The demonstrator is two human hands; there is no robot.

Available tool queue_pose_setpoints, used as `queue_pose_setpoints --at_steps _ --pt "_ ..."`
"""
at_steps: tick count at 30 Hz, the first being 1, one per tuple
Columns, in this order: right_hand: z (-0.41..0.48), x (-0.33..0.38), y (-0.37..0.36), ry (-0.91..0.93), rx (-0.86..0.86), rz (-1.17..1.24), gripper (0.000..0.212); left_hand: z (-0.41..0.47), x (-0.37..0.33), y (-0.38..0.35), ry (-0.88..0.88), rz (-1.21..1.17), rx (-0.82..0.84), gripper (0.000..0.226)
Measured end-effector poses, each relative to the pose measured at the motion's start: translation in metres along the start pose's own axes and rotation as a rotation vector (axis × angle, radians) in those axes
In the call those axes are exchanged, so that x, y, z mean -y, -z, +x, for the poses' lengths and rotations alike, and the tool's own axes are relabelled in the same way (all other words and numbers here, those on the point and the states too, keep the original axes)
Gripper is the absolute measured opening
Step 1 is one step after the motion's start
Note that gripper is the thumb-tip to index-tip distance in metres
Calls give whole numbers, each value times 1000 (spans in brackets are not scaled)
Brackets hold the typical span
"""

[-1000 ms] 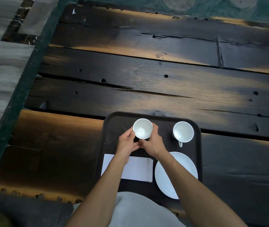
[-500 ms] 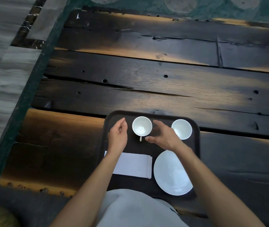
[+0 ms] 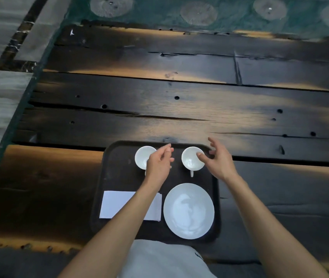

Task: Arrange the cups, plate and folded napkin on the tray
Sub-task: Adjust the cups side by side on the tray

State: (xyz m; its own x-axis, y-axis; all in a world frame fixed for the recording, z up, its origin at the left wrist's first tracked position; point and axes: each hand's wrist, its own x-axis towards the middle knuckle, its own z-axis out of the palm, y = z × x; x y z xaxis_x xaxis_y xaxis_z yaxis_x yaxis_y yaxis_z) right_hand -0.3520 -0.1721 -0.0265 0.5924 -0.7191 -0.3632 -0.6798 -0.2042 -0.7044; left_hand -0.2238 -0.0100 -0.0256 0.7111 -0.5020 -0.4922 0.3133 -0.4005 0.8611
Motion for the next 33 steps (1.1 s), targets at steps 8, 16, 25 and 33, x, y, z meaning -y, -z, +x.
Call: queue_pose_setpoints --at_steps 8,16,25,33 --pt "-10 -40 -24 -178 217 137 111 -8 18 -44 399 -110 201 56" --pt "-10 -49 -40 -129 231 273 69 -14 23 -47 379 -199 203 44" --pt "-12 -40 -56 -148 189 197 71 -19 34 -30 396 -287 194 39" --pt "-24 -23 -86 -183 151 218 76 -19 52 1 363 -237 203 39"
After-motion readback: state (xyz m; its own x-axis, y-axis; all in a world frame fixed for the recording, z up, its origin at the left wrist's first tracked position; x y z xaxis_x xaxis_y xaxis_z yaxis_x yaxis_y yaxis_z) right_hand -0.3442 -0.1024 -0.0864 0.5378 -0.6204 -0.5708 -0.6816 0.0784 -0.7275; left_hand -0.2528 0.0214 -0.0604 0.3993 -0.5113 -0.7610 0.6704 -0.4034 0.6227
